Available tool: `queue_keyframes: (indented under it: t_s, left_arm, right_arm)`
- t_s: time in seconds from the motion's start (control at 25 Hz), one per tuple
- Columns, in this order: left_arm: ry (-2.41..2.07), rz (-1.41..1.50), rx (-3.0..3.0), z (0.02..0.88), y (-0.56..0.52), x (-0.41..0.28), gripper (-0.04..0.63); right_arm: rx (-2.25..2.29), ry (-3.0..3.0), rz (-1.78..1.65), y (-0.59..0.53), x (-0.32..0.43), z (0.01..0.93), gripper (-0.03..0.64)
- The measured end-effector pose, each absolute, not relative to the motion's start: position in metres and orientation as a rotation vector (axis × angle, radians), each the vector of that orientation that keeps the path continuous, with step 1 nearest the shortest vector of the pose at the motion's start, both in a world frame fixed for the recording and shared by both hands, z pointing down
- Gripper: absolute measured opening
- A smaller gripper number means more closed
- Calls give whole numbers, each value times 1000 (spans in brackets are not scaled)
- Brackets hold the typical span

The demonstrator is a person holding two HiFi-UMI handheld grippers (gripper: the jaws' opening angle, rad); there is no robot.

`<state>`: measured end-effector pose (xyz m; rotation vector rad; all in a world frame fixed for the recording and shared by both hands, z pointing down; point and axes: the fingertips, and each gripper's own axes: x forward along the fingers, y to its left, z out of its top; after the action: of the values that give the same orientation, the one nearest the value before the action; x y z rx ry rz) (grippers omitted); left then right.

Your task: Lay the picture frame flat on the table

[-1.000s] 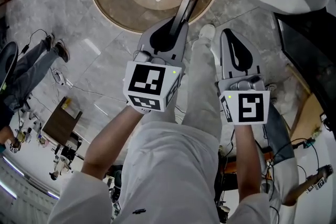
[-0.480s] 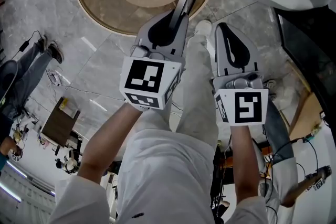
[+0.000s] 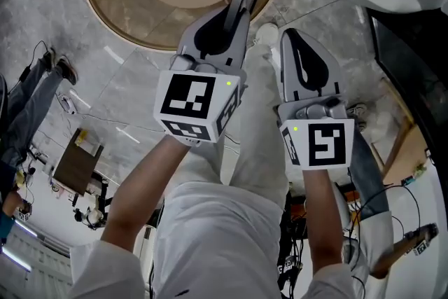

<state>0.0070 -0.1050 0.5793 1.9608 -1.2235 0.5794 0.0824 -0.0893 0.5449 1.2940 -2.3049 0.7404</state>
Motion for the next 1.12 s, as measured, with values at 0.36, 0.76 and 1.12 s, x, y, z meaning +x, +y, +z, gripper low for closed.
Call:
queue_keyframes:
  t_s: [0.36, 0.76, 1.12]
  left_arm:
    - [-1227, 543, 1949, 603, -109, 2, 64]
    - [-1236, 535, 1963, 611, -112, -8, 64]
    - [-1308, 611, 1974, 618, -117, -26, 67]
  right_arm:
    - [1284, -2303, 756, -92, 78, 559, 8]
    - [1254, -2312, 762, -89, 64, 560, 8]
    - [1215, -2322, 773, -84, 50, 564, 8]
